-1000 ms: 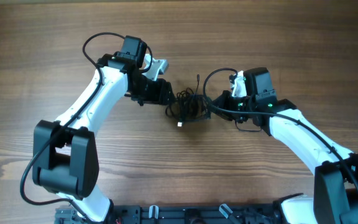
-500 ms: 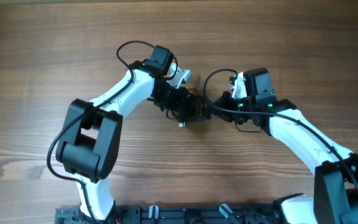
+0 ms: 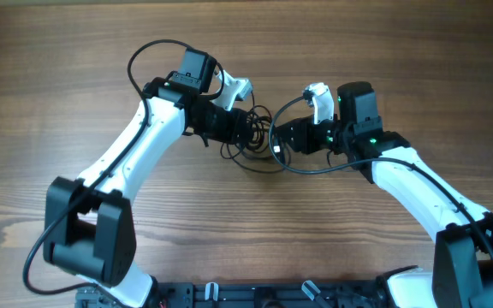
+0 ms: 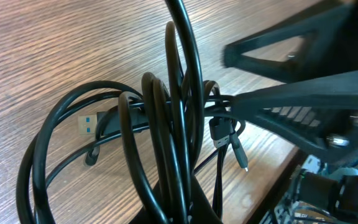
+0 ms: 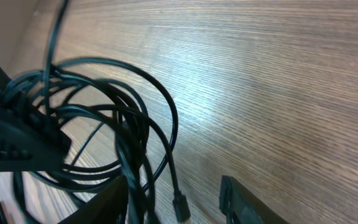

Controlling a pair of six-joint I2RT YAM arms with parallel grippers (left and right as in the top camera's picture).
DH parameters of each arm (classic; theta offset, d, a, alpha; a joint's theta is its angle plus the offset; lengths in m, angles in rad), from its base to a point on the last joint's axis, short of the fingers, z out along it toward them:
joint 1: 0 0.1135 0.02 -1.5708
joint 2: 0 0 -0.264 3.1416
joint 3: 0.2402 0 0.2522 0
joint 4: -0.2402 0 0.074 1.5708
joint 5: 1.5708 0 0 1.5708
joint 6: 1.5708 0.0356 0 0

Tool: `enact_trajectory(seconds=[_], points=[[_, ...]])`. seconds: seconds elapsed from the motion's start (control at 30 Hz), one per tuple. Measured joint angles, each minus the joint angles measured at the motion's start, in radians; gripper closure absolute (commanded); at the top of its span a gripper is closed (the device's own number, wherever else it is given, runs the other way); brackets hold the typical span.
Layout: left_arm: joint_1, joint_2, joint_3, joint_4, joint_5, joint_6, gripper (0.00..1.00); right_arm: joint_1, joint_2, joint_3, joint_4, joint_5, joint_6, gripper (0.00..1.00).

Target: Untangle cables

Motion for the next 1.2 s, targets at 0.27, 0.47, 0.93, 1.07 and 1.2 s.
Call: enact_trajectory(seconds=[0.27, 0.47, 0.93, 1.07, 1.2], points=[[0.000, -0.028, 0.000, 0.008, 0.016, 0.007, 0.96, 0.000, 0.000, 0.002, -0.071, -0.057, -0.039, 0.83], [0.000, -0.028, 0.000, 0.031, 0.016, 0.007, 0.96, 0.000, 0.000, 0.002, -0.097, -0.115, -0.040, 0.80], [0.089, -0.028, 0.000, -0.071, -0.059, 0.008, 0.96, 0.000, -0.008, 0.014, -0.512, 0.623, 0.484, 0.88], [0.110, -0.028, 0.000, -0.068, -0.034, 0.008, 0.96, -0.004, -0.008, 0.009, -0.246, 0.473, 0.365, 0.51], [0.067, -0.028, 0.000, -0.062, 0.015, 0.012, 0.96, -0.002, -0.009, 0.009, 0.042, -0.059, 0.071, 0.49]])
